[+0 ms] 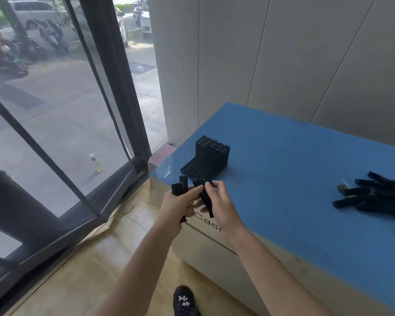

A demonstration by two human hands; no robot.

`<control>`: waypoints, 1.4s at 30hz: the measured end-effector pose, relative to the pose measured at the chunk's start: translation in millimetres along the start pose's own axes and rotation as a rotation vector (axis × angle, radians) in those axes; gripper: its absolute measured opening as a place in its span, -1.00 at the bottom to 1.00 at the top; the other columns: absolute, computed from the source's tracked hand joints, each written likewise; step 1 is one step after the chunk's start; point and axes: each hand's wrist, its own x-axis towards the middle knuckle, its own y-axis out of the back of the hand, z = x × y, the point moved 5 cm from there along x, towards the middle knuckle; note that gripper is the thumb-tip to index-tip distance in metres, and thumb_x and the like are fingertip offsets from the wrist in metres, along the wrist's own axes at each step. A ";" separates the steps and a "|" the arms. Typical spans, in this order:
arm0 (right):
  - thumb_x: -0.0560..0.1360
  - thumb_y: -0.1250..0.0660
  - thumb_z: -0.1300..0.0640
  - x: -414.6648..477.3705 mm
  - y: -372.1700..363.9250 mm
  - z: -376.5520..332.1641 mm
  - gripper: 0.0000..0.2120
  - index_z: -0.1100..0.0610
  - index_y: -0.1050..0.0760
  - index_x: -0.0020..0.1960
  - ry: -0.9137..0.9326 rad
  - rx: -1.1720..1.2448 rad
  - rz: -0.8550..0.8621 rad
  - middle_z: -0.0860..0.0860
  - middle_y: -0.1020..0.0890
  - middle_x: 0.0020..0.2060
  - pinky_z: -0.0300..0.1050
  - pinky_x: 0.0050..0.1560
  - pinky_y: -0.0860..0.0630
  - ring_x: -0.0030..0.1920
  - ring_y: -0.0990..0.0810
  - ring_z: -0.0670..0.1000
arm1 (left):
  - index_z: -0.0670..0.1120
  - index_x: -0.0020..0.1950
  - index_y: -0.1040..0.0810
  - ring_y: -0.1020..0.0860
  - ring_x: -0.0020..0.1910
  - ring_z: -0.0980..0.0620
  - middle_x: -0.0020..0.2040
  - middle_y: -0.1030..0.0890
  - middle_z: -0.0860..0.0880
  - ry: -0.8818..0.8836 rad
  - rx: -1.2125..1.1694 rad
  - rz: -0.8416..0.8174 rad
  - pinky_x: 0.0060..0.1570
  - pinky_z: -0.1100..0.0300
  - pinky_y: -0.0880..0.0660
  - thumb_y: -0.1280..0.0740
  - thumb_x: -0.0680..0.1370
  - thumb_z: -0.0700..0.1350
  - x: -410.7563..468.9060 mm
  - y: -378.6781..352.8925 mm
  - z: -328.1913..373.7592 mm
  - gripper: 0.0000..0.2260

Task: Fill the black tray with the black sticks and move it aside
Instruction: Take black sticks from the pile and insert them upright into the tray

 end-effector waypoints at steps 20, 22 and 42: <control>0.44 -0.40 0.24 107.2 46.7 -3.5 -0.84 0.03 -0.47 -0.09 0.169 -0.118 0.634 -0.07 -0.63 -0.17 -0.34 -0.09 -0.53 -0.16 -0.60 -0.16 | -0.10 -0.20 -0.44 -0.16 -0.61 0.18 -0.56 -0.23 0.11 0.097 0.107 -0.160 -0.59 0.35 -0.19 -0.38 0.50 -0.23 185.4 54.7 51.1 -0.85; 0.43 -0.41 0.25 105.2 52.9 -8.0 -0.82 0.02 -0.47 -0.10 0.195 -0.162 0.713 -0.08 -0.63 -0.14 -0.40 -0.11 -0.49 -0.18 -0.60 -0.19 | -0.06 -0.25 -0.40 -0.15 -0.61 0.18 -0.55 -0.21 0.11 0.122 0.109 -0.213 -0.60 0.34 -0.18 -0.37 0.50 -0.23 196.4 50.6 51.7 -0.79; 0.40 -0.44 0.26 152.6 14.0 -19.8 -0.85 0.17 -0.58 -0.04 0.212 -0.738 0.665 -0.09 -0.63 -0.18 -0.42 -0.01 -0.51 -0.15 -0.63 -0.12 | -0.11 -0.19 -0.45 -0.23 -0.60 0.17 -0.51 -0.27 0.05 0.209 0.198 -0.470 -0.57 0.36 -0.24 -0.36 0.50 -0.24 246.3 55.0 69.2 -0.88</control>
